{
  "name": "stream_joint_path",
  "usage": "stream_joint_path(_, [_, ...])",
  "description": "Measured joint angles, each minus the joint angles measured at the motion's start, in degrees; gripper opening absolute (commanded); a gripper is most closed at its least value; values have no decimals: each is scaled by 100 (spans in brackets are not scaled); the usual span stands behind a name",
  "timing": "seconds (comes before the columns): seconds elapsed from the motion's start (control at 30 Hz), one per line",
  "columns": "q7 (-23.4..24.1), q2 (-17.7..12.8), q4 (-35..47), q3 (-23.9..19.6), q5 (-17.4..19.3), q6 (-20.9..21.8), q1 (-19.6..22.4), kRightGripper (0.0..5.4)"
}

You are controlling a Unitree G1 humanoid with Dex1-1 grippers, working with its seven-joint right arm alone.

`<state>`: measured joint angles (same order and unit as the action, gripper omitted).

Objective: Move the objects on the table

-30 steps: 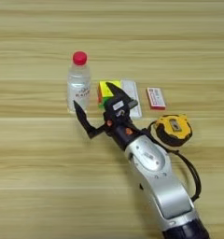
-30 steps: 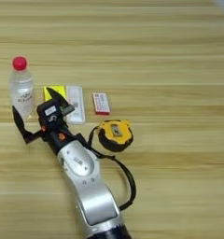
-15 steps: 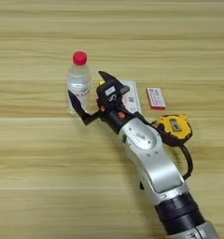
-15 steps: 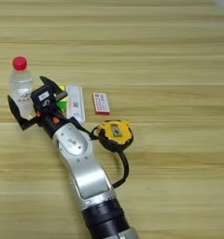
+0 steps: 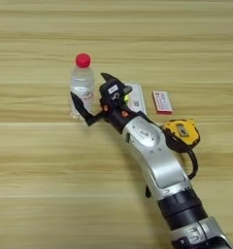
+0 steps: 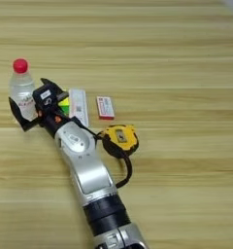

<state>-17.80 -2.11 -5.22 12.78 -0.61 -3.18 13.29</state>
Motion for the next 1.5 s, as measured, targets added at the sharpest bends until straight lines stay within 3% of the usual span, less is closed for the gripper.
stream_joint_path(0.97, [-399, 223, -1363, -222, 111, 296, 728, 536])
stream_joint_path(1.27, [-452, 250, -1943, -372, 176, 557, 932, 536])
stream_joint_path(1.5, [-499, 280, -2050, -429, 191, 669, 973, 471])
